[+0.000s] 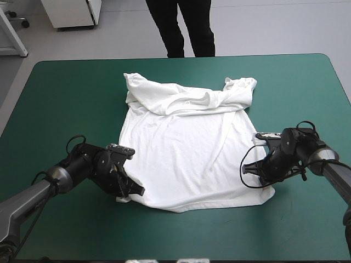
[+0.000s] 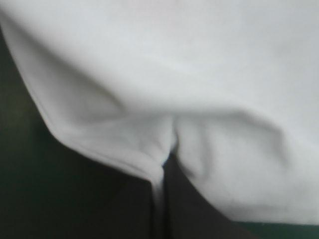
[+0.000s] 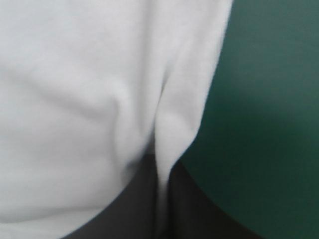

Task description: Fold the cloth

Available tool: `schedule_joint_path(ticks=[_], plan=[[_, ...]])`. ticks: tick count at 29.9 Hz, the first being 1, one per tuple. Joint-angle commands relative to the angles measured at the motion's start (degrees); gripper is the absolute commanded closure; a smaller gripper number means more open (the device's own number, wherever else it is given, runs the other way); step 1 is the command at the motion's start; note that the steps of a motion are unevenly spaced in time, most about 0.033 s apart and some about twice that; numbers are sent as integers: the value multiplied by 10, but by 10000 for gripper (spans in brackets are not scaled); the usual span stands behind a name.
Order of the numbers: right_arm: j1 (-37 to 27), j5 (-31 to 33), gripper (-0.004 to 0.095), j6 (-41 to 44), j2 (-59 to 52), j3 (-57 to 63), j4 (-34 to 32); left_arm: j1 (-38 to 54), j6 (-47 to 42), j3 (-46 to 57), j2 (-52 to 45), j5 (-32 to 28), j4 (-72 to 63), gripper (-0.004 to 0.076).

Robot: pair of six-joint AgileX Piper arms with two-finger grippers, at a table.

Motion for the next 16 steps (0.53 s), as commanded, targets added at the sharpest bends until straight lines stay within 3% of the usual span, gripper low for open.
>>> schedule_joint_path(ticks=[1,8,16], plan=[[0,8,925,-8,-57,-53,15,-5,-6,-78,-22,-11,3,733],[0,10,925,-28,-133,-230,11,-5,-8,-287,-24,51,105,733],[0,10,925,-57,-143,-484,9,-5,6,-577,-24,48,170,733]])
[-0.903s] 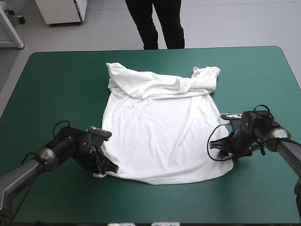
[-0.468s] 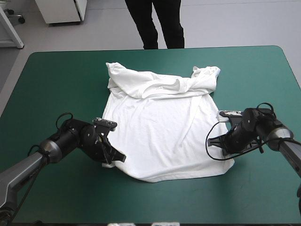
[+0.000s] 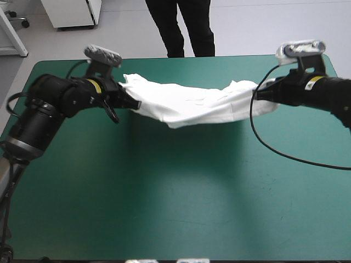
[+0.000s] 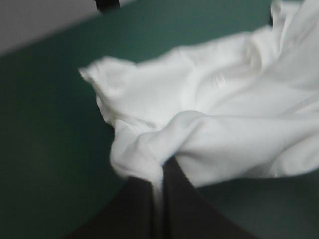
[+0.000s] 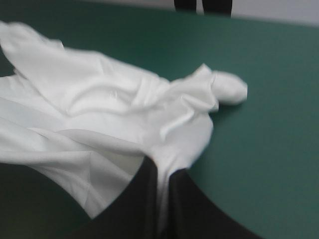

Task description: Fold the cloth

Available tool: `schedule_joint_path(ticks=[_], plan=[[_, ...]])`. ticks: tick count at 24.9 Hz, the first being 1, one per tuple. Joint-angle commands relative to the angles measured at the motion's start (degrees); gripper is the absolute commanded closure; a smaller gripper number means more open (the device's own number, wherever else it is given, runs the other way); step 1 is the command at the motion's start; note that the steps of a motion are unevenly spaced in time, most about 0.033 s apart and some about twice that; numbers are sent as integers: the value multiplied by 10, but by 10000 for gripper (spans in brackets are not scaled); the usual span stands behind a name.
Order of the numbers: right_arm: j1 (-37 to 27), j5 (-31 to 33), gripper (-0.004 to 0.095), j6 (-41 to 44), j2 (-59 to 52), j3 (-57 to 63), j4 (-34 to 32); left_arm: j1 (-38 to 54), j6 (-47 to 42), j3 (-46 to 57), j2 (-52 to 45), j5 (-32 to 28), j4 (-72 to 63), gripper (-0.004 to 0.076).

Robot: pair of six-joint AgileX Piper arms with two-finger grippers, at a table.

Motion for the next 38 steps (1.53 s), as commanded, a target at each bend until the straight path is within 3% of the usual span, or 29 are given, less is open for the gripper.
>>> schedule_joint_path(ticks=[1,10,16,20,25,29,31,38], plan=[[-1,-36,925,-20,-16,-116,2,-3,6,-145,-22,-26,42,733],[-1,-121,925,-108,-16,-295,5,-3,27,-372,-22,-93,42,733],[-1,-225,925,-141,-16,-389,13,-3,114,-461,-22,-162,-101,733],[-1,-230,925,-141,-16,-439,13,-3,131,-501,-22,-198,-130,733],[-1,-219,925,-141,-11,-439,12,-3,131,-498,-20,-194,-129,733],[-1,-187,925,-108,32,-439,-13,-3,128,-478,5,-203,-71,733],[-1,-205,925,-82,72,-439,-42,-3,112,-468,29,-239,-15,733],[-1,-350,925,-96,162,-441,-53,-3,-16,-464,109,-398,187,733]])
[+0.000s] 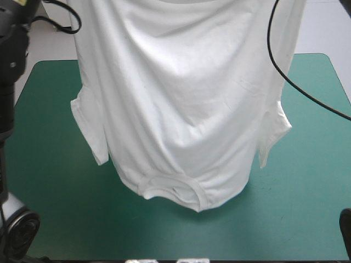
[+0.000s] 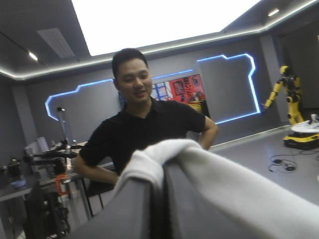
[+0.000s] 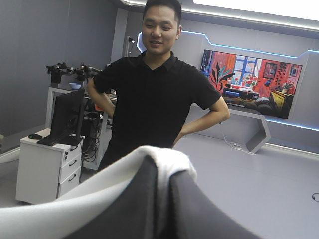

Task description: Fold the cloth

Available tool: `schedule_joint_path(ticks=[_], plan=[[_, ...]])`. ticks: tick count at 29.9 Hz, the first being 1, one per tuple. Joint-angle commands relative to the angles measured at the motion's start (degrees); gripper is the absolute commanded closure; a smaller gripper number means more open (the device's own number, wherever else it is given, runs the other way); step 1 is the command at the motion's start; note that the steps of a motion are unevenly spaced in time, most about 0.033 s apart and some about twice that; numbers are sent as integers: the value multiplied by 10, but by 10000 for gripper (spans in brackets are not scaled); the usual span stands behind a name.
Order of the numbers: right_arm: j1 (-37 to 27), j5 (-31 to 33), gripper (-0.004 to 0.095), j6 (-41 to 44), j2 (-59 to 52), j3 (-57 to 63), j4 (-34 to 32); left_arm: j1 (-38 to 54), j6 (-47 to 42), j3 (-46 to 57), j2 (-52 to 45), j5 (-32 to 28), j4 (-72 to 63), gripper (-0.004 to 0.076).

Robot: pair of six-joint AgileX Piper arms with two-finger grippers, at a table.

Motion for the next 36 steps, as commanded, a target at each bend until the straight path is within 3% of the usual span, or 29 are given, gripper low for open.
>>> schedule_joint_path(ticks=[1,4,9,13,17,22,36], plan=[[-1,-135,925,-20,14,-12,-6,2,-63,-10,13,-130,77,733],[-1,-179,925,-37,23,-12,-3,24,-70,-10,33,-172,62,733],[-1,-195,925,-37,24,-12,-3,60,-70,-10,46,-208,7,732],[-1,-149,925,-34,28,-11,9,60,-67,-7,50,-174,6,732],[-1,-70,925,12,60,-10,13,67,-74,24,72,-97,-13,732],[-1,40,925,29,112,23,14,87,-66,134,93,-50,-83,733],[-7,119,925,22,88,434,74,100,-66,542,-13,73,-115,733]])
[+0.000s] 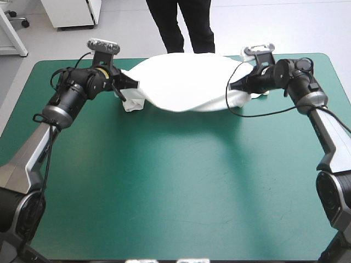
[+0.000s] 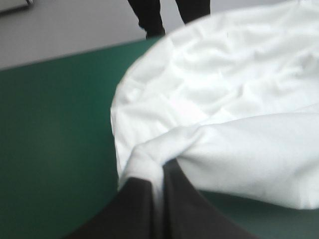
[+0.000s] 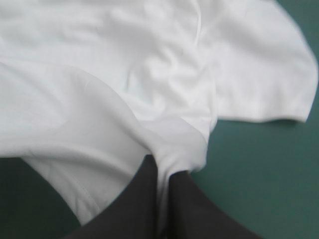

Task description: Fold the cloth

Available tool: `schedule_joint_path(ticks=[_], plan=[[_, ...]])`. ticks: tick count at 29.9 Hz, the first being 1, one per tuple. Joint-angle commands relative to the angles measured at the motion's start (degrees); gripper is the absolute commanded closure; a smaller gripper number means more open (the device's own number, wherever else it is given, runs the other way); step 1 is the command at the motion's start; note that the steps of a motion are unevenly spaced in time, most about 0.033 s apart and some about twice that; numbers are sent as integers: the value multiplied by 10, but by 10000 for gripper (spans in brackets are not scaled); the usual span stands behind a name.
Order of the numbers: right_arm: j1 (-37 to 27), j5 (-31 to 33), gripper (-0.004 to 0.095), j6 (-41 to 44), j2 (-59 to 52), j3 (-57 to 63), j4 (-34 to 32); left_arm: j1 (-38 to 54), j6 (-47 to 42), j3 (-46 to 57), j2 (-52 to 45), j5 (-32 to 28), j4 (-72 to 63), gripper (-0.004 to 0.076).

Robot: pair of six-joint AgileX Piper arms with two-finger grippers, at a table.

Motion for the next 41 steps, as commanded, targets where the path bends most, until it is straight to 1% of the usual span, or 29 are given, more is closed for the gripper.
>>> schedule_joint_path(ticks=[1,8,11,13,16,18,23,26,30,32,33,35,36,38,40,41], plan=[[-5,-2,925,-8,-60,77,11,0,-2,92,-76,2,-6,733],[-5,6,925,-12,-161,249,16,-1,4,293,-178,29,-57,733],[-5,11,925,-12,-217,316,17,-2,25,348,-217,56,-99,733],[-5,19,925,-12,-254,360,32,-2,38,375,-241,83,-137,733],[-5,44,925,-12,-302,415,53,-2,67,404,-272,125,-182,733],[-5,60,925,-12,-331,446,53,-2,74,424,-292,140,-209,733],[-5,91,925,-5,-402,514,54,-13,73,460,-337,198,-205,733],[-5,120,925,-4,-427,529,55,-26,73,474,-360,221,-205,733],[-5,155,924,2,-435,530,56,-30,73,477,-372,240,-205,733],[-5,170,907,10,-431,530,56,-30,73,477,-369,246,-204,730],[-5,182,883,10,-425,530,57,-30,75,477,-368,249,-204,722],[-5,216,766,10,-412,530,57,-30,106,477,-364,260,-208,658],[-5,223,683,10,-407,530,57,-30,118,477,-363,265,-209,603],[-5,214,505,10,-402,530,64,-30,130,477,-362,279,-214,473],[-5,197,374,11,-403,521,72,-30,122,471,-362,300,-215,302],[-5,198,348,11,-403,510,71,-30,115,464,-362,308,-214,229]])
